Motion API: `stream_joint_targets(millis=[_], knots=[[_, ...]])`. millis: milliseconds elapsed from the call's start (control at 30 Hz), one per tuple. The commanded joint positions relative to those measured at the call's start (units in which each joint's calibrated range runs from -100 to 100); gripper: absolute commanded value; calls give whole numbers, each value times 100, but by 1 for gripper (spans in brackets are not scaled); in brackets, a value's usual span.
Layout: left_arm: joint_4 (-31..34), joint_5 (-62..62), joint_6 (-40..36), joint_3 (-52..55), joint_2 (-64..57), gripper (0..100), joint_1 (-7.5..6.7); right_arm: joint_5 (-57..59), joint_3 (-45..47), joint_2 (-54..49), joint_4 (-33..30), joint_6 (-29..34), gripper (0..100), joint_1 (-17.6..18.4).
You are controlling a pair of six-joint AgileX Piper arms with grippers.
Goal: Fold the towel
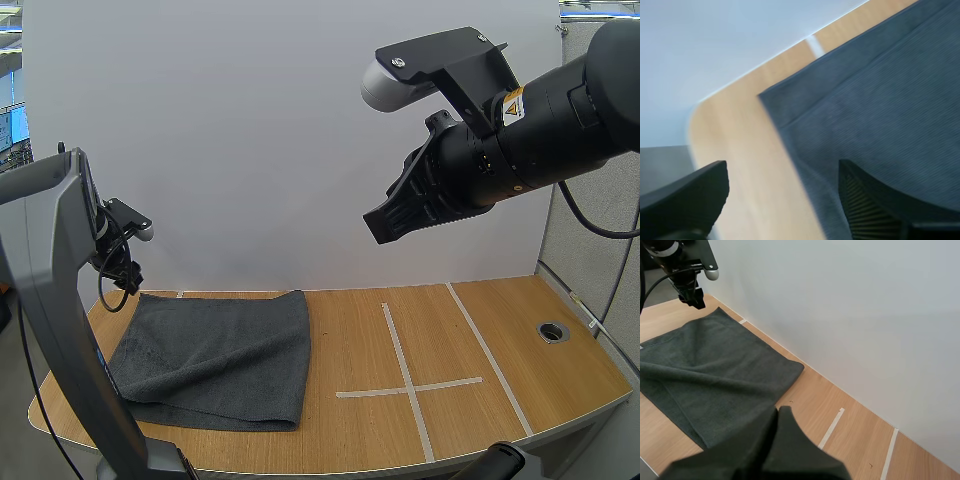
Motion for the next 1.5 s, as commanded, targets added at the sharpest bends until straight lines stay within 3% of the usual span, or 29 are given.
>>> stream_joint_targets(millis=[0,100,333,500,700,1200,1467], knots=[[-1059,2212,78,-1017,831,100,38,0,20,-52,11,29,0,21],[-978,2341,58,-1017,1009,100,56,0,20,-52,11,29,0,21],[-1090,2238,18,-1017,1319,100,353,0,20,-52,11,29,0,21],[-1455,2762,93,-1017,1545,100,481,0,20,-52,11,29,0,21],[-1879,3079,158,-1017,1690,100,480,0,20,-52,11,29,0,21],[-2141,2947,172,-1017,1990,100,480,0,20,-52,11,29,0,21],[-2394,2907,265,-1017,1990,91,480,0,20,-52,11,29,0,21]])
